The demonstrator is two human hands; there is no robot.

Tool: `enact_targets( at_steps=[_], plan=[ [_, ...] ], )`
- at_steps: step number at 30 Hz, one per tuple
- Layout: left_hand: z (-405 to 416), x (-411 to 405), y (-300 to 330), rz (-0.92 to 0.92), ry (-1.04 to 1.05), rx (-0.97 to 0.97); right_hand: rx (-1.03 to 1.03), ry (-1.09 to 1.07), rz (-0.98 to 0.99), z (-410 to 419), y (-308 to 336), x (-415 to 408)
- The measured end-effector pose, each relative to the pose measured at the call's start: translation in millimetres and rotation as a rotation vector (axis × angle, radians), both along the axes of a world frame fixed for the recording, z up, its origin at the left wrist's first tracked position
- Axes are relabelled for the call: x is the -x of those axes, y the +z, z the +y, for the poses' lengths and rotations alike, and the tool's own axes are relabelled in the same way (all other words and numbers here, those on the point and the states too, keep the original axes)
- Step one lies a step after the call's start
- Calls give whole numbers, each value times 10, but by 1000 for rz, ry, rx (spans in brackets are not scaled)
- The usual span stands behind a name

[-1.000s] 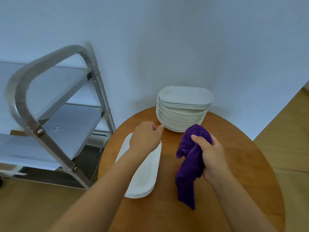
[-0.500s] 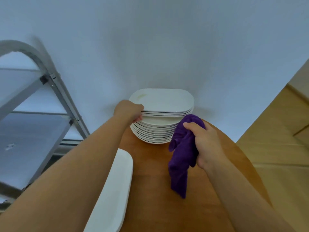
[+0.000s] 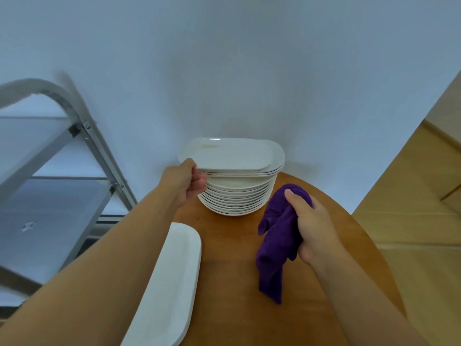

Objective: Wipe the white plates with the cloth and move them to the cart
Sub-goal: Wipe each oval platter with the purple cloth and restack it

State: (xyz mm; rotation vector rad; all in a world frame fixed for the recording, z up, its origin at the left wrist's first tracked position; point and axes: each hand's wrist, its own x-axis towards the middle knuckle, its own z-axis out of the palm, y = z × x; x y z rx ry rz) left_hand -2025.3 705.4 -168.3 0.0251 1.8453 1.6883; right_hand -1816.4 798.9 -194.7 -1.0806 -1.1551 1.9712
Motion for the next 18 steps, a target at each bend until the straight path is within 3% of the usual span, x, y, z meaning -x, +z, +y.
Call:
enact_targets(
  at_steps=[8,14,18],
  plan=[
    [-485,-289,136,7,-16,-58,90,-10,41,-291,245,-118],
    [-966,-756,242,-17,-168,-25,150,10,125,-558,359,-394],
    [-1260,-1127,234,93,-203,91,191,34,108,-764,354,-714]
  ],
)
